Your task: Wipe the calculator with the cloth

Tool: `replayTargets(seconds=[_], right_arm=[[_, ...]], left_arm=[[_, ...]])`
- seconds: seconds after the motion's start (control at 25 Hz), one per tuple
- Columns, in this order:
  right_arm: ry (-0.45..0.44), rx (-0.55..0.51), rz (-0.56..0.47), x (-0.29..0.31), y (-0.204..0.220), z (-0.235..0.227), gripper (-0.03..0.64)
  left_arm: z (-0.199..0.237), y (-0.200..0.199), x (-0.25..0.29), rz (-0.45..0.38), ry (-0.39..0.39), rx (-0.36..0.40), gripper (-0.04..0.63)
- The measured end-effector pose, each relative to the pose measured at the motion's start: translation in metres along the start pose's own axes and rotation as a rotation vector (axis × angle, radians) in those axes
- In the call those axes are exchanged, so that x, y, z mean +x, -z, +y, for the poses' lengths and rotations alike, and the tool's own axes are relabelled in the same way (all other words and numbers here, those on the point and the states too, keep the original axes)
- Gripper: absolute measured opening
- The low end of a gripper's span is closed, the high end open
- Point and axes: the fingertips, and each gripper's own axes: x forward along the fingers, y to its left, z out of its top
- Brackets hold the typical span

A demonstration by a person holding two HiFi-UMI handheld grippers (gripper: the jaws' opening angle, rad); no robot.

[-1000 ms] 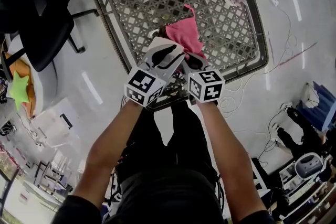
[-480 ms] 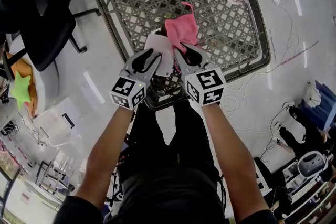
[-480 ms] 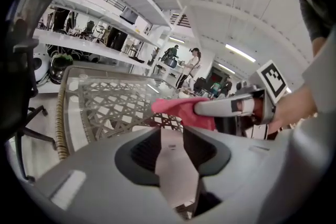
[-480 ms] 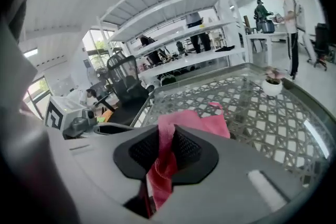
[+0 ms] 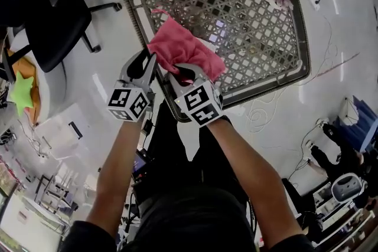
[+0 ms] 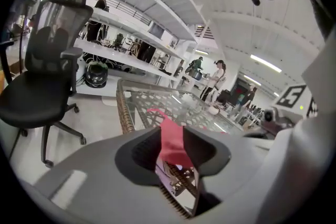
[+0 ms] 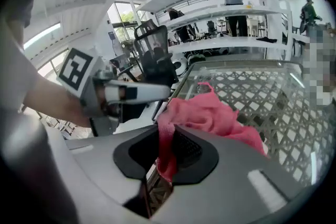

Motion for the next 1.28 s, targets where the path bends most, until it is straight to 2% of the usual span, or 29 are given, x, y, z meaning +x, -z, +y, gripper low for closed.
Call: replayTargets(seconds=[0.16, 0.36, 0.56, 0.76, 0.96, 1.28], right_arm=[[0.003, 0.055, 0.043, -0.012, 0.04, 0.008, 0.052], [0.082, 0.093, 0.043, -0.046, 0.064, -0.018, 0.052], [0.215, 0.158, -0.042, -0.081, 0.06, -0.071, 0.052], [0.347, 0.232, -0.124, -0.11, 0.048, -0.122, 0.051], [0.463, 0.328, -0.145, -0.124, 0.049, -0.173, 0.052], [0.707, 0.454, -0.149, -0.176, 0.066, -0.251, 0.052]], left_arm=[[0.004, -0.009, 0.004, -0.012, 0.018, 0.001, 0.186], [-0.011, -0.007, 0.017, 0.016, 0.084, 0.01, 0.186], [-0.034, 0.0, 0.037, 0.056, 0.147, 0.035, 0.187], [-0.051, 0.004, 0.046, 0.073, 0.176, 0.05, 0.187], [-0.068, 0.016, 0.052, 0.112, 0.212, 0.051, 0.187], [-0.092, 0.033, 0.061, 0.164, 0.261, 0.032, 0.192]])
